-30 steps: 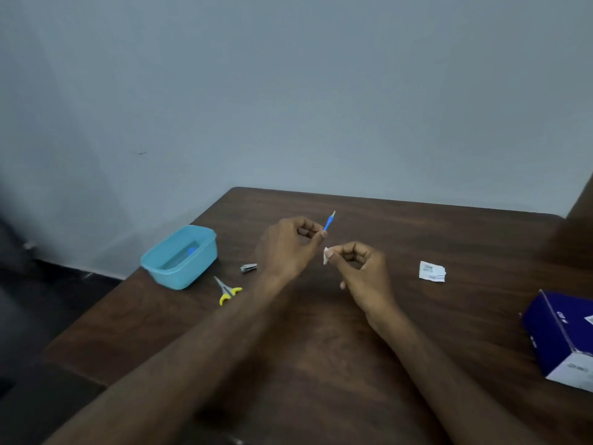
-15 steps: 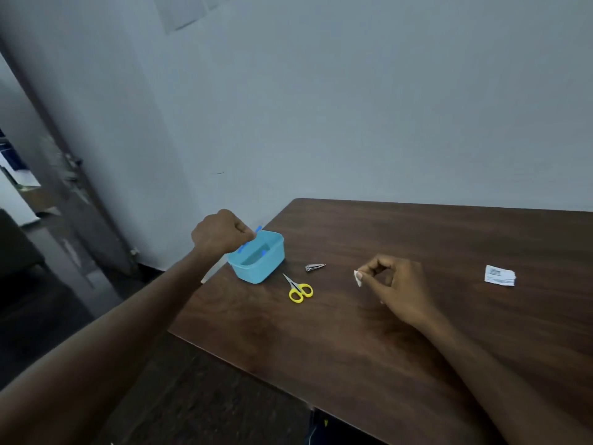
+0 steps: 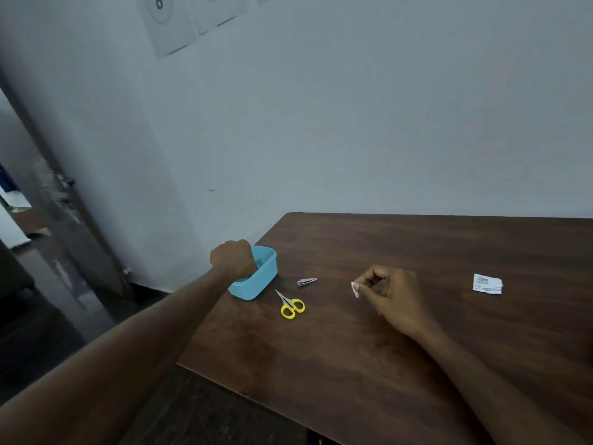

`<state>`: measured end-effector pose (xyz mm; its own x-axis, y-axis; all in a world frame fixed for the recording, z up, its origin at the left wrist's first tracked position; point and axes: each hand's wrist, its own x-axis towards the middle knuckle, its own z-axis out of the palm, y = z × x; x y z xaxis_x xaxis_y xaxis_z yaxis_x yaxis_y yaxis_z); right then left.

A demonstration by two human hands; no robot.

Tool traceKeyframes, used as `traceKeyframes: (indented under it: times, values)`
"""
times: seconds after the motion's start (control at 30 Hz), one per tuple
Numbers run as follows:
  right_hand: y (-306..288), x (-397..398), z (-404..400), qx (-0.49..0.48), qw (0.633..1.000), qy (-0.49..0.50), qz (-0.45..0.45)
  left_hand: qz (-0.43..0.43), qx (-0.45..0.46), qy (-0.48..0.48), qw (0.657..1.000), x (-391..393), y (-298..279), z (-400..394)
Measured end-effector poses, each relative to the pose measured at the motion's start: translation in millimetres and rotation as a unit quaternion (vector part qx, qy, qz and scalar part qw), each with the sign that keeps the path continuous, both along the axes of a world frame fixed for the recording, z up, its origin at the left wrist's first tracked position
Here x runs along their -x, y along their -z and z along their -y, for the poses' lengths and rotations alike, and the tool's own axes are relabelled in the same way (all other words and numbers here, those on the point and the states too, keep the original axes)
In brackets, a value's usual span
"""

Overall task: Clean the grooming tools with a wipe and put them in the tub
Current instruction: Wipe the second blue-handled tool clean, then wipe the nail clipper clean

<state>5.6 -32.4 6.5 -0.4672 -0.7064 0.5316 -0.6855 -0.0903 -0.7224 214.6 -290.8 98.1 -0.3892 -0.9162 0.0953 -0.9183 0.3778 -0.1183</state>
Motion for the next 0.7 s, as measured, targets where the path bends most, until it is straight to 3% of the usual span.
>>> traceKeyframes:
  times: [0.17, 0.3, 0.47, 0.57, 0.7]
  values:
    - [-0.5, -1.8, -0.8, -0.004, 1.000, -0.014, -0.002, -0.017, -0.029, 0.004, 0.999, -1.2, -1.3, 5.1]
    - [-1.5, -1.8, -1.0, -0.006, 1.000, -0.013, -0.001, -0.005, 0.024, 0.026, 0.999, 1.7, -6.9, 5.9]
    - [-1.7, -0.2, -1.0, 0.000, 1.000, -0.013, 0.002, -0.085, 0.114, 0.183, 0.973, 15.9, -12.7, -14.2]
    - [-1.6, 0.1, -0.1, 0.000, 1.000, -0.011, 0.001, -0.020, 0.134, 0.279, 0.951, 29.5, -17.6, -42.7]
    - [0.3, 3.5, -0.2, -0.002, 1.000, 0.003, 0.004, 0.053, 0.079, 0.278, 0.956, 49.1, -0.6, -58.3]
